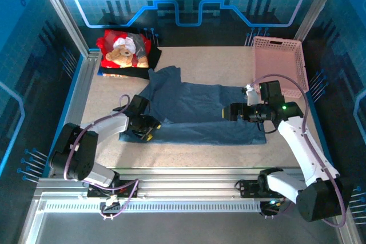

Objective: Fold and stack the t-shirts

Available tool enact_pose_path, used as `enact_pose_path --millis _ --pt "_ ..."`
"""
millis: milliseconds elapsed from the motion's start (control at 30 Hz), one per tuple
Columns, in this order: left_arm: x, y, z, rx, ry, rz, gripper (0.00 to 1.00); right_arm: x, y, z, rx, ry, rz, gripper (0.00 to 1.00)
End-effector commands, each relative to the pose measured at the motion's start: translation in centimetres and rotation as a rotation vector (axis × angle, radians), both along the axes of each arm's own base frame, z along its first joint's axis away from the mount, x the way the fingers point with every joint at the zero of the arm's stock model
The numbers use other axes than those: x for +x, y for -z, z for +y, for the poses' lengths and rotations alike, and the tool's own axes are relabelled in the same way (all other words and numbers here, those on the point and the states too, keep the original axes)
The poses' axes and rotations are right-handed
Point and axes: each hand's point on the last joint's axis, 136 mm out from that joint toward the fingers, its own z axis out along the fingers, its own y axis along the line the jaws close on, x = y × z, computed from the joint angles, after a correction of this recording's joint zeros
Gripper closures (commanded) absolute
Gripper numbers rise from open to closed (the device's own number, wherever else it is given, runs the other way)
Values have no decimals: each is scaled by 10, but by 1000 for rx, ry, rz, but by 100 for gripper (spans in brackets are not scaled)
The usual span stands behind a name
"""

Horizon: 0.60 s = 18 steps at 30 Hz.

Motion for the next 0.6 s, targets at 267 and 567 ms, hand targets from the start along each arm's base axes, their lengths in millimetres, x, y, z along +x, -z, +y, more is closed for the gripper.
enact_pose_path --millis 267,567 --pt "29 -2 -8 -37 -32 -46 54 -4 -10 10 27 -46 -22 0" --pt "30 -10 -10 -42 -12 -41 56 -5 -6 9 18 -41 -5 0"
